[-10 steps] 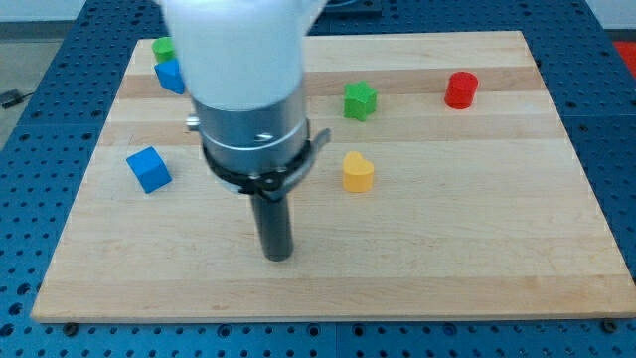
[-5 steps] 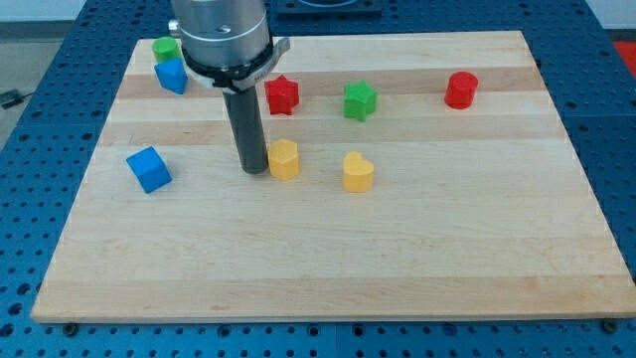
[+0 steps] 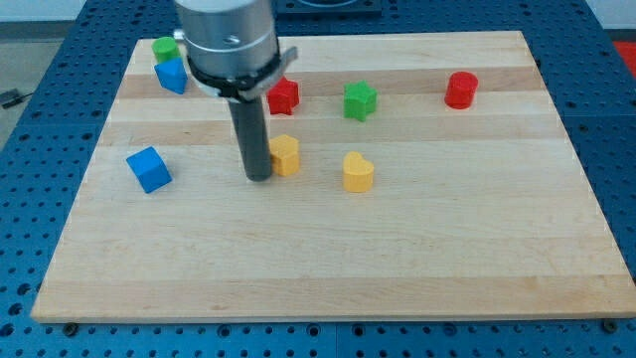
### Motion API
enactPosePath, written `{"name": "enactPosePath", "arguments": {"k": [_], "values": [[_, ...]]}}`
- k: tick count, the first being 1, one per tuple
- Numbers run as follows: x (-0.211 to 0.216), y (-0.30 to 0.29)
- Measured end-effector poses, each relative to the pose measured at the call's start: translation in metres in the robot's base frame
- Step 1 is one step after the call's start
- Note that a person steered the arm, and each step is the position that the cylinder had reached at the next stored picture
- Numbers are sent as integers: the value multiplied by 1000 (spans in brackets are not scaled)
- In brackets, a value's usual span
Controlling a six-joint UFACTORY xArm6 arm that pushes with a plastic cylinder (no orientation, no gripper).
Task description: Push the yellow hexagon to the red star
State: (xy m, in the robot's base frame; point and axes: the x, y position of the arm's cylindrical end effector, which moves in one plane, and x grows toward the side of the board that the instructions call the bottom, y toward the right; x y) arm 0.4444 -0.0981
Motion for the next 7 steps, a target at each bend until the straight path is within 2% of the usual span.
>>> {"name": "enactPosePath", "arguments": {"k": [1,3,4,5,7], "values": [[-21,-21],[36,-9],[39,33],[26,59],[-14,8]]}}
